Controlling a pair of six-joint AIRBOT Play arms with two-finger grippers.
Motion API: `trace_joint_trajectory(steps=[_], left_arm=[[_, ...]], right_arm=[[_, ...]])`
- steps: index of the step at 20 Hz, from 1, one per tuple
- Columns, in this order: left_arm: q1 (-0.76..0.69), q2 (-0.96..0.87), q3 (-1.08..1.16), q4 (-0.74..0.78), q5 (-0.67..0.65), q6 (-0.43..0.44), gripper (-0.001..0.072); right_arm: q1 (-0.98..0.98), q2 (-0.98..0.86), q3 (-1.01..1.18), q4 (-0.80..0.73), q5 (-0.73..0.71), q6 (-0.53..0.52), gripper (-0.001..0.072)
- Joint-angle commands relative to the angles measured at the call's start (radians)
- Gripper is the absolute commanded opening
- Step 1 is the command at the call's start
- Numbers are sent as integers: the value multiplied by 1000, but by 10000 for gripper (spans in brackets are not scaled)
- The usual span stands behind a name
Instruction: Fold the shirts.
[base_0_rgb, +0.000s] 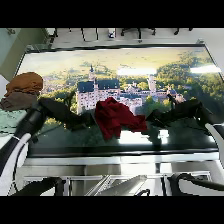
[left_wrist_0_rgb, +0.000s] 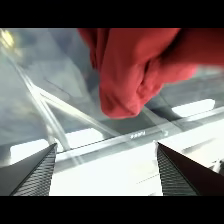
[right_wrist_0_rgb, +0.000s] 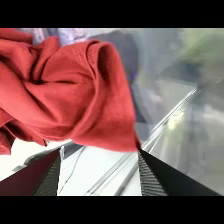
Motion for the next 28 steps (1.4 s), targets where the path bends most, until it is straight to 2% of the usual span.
trace_joint_trajectory(steps=[1,3,4,5,6,7,10,11,12,20,24,28], left_arm=[[-109,-13,-200,-157,-249,42,670],[-207,-96,-189,-189,-349,53,669],[-245,-137,-163,-184,-377,53,638],[-274,-176,-130,-170,-383,53,478],[-287,-213,-98,-170,-378,55,354],[-293,-243,-70,-169,-363,55,353],[-274,-296,-33,-169,-334,55,339],[-262,-297,-39,-169,-334,60,114],[-246,-290,-48,-169,-334,72,24],[-142,-76,-98,-169,-395,104,11],[-51,124,-5,-91,-369,105,11],[73,345,244,-36,-299,105,11]], right_arm=[[60,-87,10,68,32,-32,525],[97,-119,36,88,32,-42,524],[113,-129,53,97,32,-42,523],[129,-136,71,101,32,-42,515],[141,-145,86,101,37,-42,448],[148,-153,98,103,47,-41,387],[147,-167,114,103,73,-42,330],[147,-167,114,103,76,-43,107],[147,-167,114,103,77,-56,23],[145,-114,121,104,90,-73,20],[117,77,257,107,34,-76,20],[44,332,517,106,20,-75,19]])
